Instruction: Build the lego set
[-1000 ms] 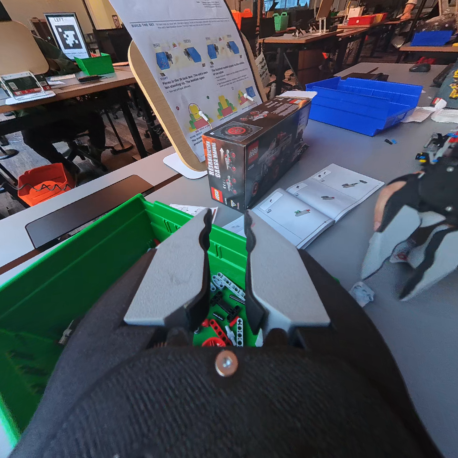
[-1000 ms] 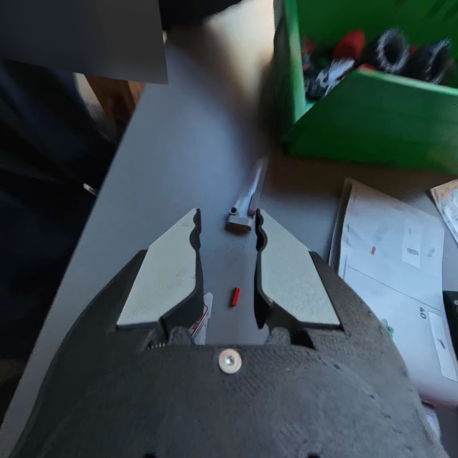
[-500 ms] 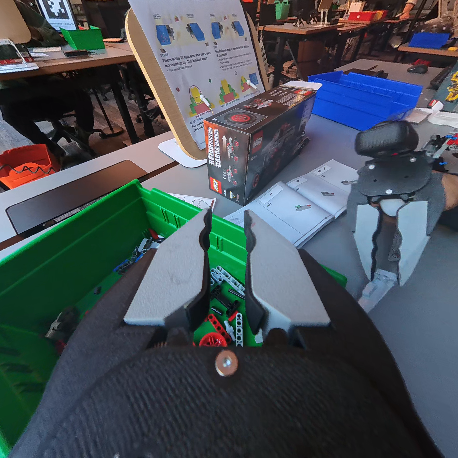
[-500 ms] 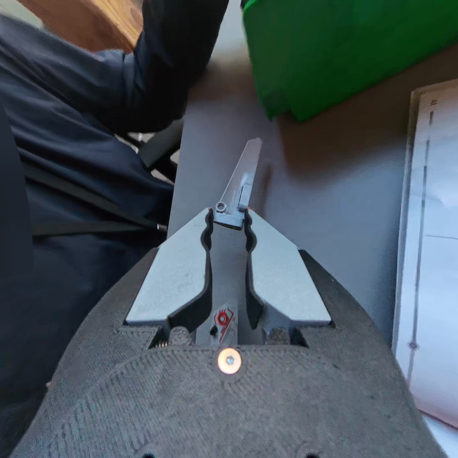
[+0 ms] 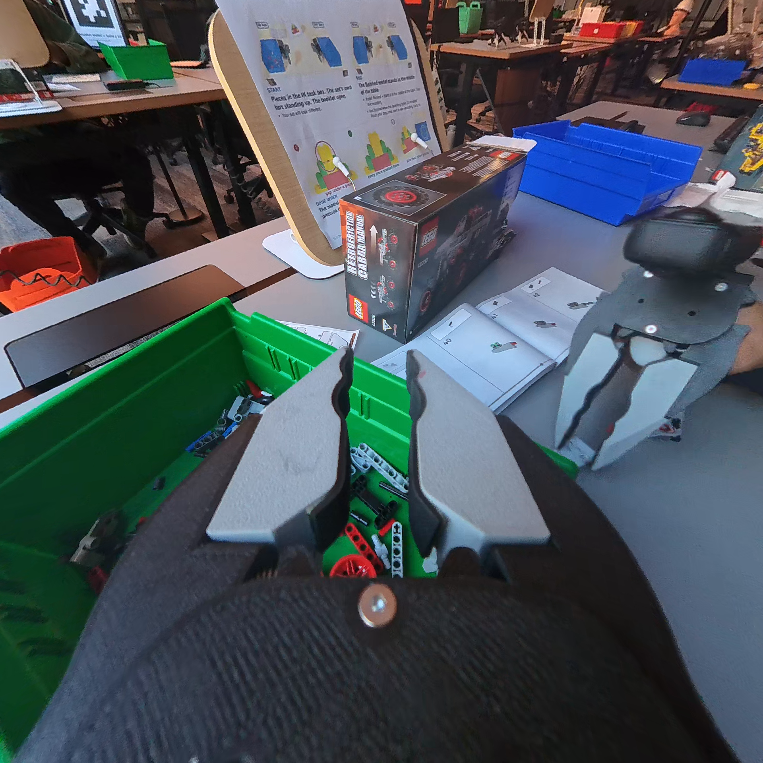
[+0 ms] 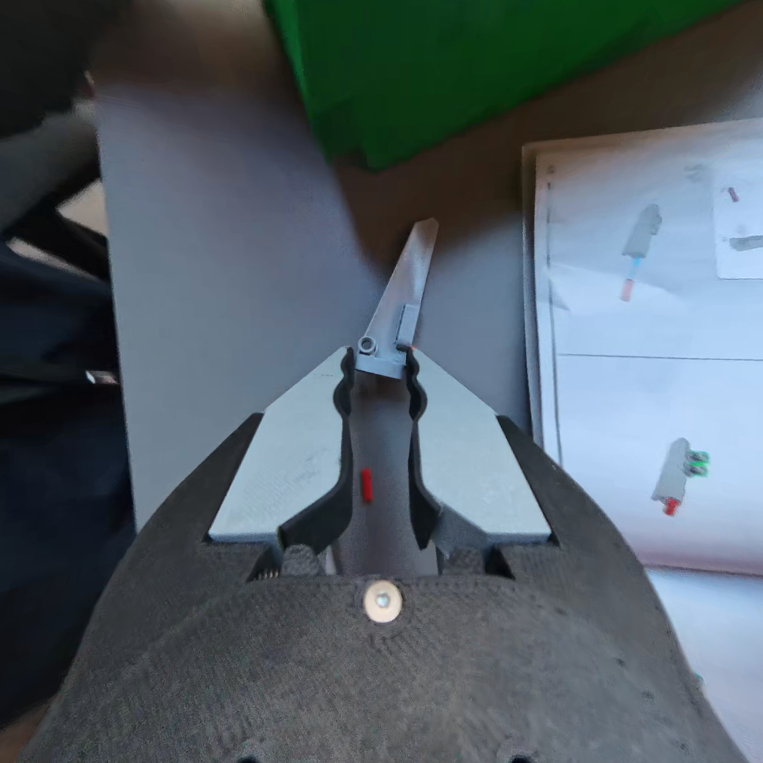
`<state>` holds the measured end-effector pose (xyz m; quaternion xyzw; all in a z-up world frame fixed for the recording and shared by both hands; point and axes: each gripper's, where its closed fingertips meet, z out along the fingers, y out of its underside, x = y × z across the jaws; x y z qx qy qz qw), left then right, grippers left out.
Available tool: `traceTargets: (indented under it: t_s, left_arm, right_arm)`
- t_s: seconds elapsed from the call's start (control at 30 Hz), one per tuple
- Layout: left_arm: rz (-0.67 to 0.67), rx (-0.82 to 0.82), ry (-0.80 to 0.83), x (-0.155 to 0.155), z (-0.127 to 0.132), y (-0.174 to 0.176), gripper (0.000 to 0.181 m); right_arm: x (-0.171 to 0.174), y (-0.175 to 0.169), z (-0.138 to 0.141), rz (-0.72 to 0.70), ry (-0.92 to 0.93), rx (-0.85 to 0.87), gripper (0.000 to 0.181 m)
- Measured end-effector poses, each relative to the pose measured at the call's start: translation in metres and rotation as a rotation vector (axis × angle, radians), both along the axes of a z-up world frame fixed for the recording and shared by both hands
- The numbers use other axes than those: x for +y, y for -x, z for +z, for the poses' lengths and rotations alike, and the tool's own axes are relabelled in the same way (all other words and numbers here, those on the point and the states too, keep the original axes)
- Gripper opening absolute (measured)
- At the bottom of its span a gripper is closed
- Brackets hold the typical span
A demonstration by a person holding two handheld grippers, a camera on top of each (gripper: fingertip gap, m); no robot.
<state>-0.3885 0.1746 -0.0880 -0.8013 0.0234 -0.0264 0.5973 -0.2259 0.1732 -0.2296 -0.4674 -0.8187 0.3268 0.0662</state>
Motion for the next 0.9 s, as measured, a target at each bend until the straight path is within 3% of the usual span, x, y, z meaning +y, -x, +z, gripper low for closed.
traceTargets:
  t_s: [0.17,0.37,0.5,0.73,0.9]
  left_arm:
    - [0.017,0.009,0.0,-0.001,0.001,0.003,0.023]
    - [0.03,-0.002,0.0,-0.001,0.0,0.008,0.024]
    - [0.036,0.002,-0.009,-0.002,0.001,0.008,0.023]
    - [0.08,0.022,-0.013,-0.002,0.001,0.017,0.023]
    - [0.103,0.021,-0.04,-0.006,0.008,0.022,0.023]
  right_arm:
    - [-0.033,-0.006,0.004,0.046,0.174,-0.104,0.022]
    - [-0.029,-0.009,0.014,0.044,0.236,-0.063,0.028]
    - [-0.008,-0.007,0.02,-0.008,0.203,0.0,0.026]
    - [0.054,0.003,0.064,-0.17,0.143,0.333,0.021]
    - [0.072,0.004,0.073,-0.197,0.062,0.482,0.002]
